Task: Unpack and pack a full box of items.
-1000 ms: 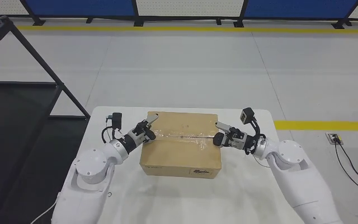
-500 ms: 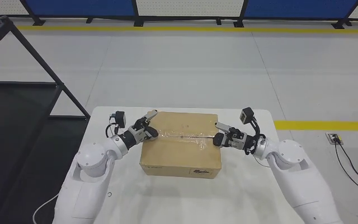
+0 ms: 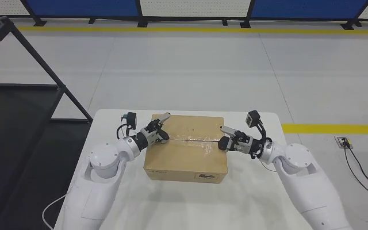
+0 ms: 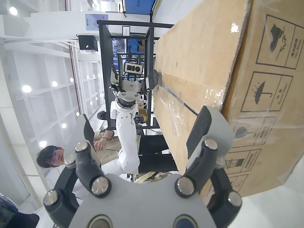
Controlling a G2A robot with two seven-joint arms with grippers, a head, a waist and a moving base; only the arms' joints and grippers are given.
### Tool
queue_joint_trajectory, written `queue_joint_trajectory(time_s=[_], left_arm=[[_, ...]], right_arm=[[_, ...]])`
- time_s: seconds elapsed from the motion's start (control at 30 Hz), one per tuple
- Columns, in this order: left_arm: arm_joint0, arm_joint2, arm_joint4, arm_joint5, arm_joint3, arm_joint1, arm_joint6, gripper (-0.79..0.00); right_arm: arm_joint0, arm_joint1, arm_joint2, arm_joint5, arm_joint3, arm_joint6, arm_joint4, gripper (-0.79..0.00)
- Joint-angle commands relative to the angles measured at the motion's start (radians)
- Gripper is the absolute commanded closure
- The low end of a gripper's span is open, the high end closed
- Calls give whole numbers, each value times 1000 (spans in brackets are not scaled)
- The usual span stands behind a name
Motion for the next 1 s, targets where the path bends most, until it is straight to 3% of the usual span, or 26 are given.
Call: queue_joint_trajectory(time_s=[0.0,0.27,0.77,0.97], left_arm=[[0,0,0,0,0,0,0,-785],[21,12,-3,-15,-39,-1,42,-785],[-15,93,37,-18,0,-8,46,-785],[-2,90,38,-20,-23,-5,53,-785]], right_arm=[[2,1,3,2,-3,1,-4,-785],[13,2,4,14,-7,4,-12,-785],[10,0,-3,1,7,2,-2,-785],[-16,8,16,-79,-40,20,-25,-785]])
